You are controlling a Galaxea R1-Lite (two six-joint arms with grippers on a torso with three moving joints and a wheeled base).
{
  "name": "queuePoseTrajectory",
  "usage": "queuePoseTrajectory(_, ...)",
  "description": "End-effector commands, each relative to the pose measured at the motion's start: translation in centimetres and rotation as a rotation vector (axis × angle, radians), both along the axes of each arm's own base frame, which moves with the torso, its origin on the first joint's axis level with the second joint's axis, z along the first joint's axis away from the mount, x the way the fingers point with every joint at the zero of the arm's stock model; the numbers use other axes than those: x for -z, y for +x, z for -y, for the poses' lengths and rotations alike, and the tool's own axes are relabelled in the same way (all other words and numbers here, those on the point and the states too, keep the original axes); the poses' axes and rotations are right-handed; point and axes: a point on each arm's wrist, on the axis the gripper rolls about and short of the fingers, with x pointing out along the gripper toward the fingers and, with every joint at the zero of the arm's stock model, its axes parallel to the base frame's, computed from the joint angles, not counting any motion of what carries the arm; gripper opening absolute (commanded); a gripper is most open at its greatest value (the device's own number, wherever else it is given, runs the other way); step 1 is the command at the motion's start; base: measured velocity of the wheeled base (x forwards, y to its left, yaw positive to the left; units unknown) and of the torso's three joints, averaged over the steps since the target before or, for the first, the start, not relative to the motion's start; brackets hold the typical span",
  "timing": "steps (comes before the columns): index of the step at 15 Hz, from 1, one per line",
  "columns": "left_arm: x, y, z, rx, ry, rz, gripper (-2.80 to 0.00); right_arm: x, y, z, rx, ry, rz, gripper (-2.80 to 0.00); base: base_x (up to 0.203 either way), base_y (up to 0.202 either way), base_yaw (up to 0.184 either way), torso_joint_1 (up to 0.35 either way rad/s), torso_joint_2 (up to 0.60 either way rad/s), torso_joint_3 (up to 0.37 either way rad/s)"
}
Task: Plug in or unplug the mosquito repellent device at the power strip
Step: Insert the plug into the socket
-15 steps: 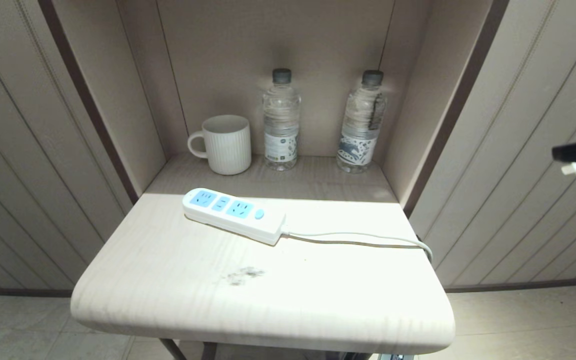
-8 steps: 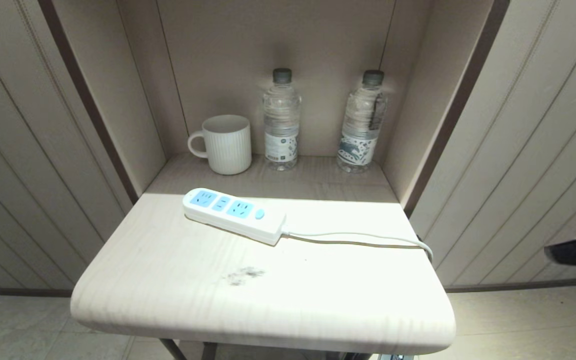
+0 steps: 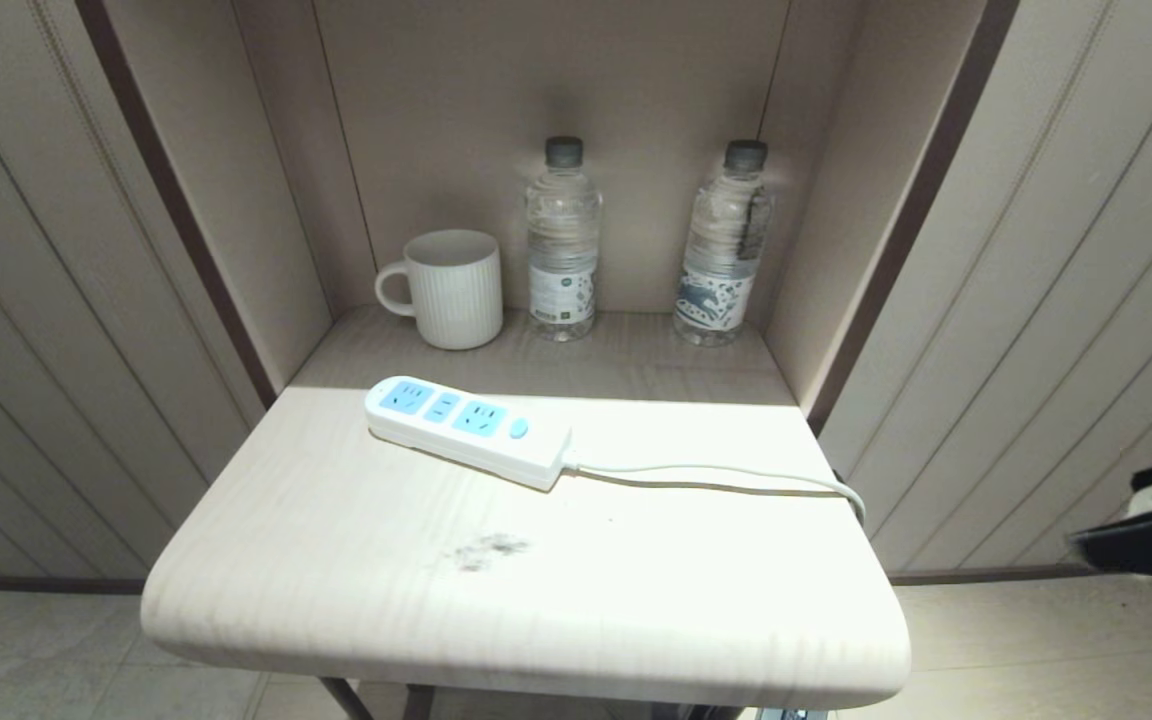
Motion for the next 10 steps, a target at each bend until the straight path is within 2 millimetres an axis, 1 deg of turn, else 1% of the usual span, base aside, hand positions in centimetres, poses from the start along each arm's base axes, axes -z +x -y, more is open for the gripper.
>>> queuePoseTrajectory(1, 0.01, 0.01, 0.0, 0.0, -0.001, -0.003, -2.8, 0.11, 0.17, -0.31, -0.012, 0.013, -0.014, -2.8, 0.0, 0.0, 0.0, 0.0, 0.0, 0.0)
queuePoseTrajectory(4, 0.01, 0.01, 0.0, -0.002, 0.0, -0.003, -2.8, -0.07, 0.24, -0.45, -0.006, 0.044, 0.0, -2.8, 0.0, 0.0, 0.0, 0.0, 0.0, 0.0)
queuePoseTrajectory(6, 0.01, 0.01, 0.0, 0.0, -0.001, -0.003, -2.8, -0.07, 0.26, -0.57, 0.007, 0.074, -0.02, -2.8, 0.0, 0.0, 0.0, 0.0, 0.0, 0.0)
queuePoseTrajectory(10, 0.01, 0.01, 0.0, 0.0, 0.0, -0.003, -2.8, 0.39, 0.48, -0.83, 0.012, 0.064, -0.043, -2.8, 0.0, 0.0, 0.0, 0.0, 0.0, 0.0)
